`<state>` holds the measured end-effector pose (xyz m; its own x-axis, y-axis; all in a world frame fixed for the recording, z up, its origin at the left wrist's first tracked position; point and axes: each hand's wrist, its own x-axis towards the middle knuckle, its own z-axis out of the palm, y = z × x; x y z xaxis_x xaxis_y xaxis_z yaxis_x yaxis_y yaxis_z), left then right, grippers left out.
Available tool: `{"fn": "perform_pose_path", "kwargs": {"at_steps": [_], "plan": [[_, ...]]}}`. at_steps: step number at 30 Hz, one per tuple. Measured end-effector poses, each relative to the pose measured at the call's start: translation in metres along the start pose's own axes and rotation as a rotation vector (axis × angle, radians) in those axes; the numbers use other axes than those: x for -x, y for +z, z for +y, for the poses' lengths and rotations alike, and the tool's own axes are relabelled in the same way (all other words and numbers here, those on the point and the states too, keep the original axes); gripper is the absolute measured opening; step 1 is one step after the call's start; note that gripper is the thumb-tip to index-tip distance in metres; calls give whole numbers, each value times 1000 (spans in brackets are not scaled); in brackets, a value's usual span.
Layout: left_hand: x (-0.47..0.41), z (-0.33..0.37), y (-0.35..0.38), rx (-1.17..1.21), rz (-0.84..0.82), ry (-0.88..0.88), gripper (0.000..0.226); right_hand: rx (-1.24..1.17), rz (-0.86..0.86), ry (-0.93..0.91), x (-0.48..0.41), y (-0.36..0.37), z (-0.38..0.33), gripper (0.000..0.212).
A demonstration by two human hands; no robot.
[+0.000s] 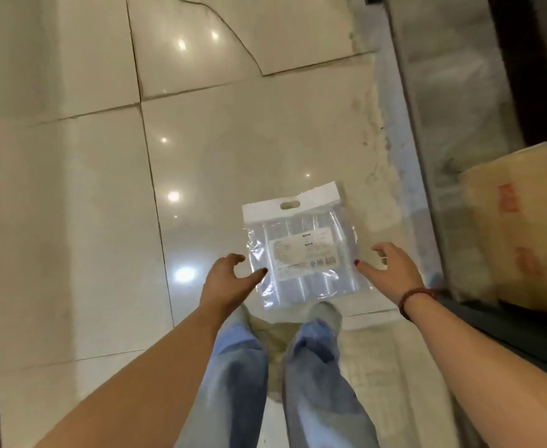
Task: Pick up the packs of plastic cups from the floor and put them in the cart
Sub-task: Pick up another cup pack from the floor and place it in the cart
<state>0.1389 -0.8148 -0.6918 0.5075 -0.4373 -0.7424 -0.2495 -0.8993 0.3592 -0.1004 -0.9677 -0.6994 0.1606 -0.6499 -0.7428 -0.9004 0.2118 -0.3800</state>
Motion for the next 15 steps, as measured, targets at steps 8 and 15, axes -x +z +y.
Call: {"fn": "perform_pose_path", "kwargs": {"at_steps": [8,15], "plan": [[-103,-55,86,285,-78,-248,100,-212,24,102,-117,78,49,83],[-148,-76,135,617,-153,-341,111,-355,-44,169,-176,108,82,81]]}}
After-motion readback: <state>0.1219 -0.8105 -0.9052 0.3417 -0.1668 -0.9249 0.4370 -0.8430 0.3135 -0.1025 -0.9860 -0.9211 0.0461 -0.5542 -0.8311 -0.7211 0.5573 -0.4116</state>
